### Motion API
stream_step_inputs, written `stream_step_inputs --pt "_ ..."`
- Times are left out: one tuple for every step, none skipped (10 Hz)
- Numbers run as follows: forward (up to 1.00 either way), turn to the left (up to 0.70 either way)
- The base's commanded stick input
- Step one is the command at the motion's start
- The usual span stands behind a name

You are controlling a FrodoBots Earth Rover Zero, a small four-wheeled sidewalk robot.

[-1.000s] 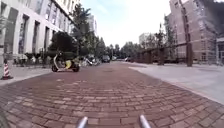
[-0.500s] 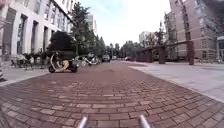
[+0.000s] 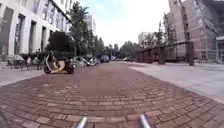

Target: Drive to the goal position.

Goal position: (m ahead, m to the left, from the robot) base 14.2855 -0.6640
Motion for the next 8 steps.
stream_step_inputs --pt "0.70 0.00" --pt "0.70 0.00" --pt "0.70 0.00" --pt "0.70 0.00" --pt "0.70 0.00" --pt "0.70 0.00" --pt "0.70 0.00" --pt "0.70 0.00"
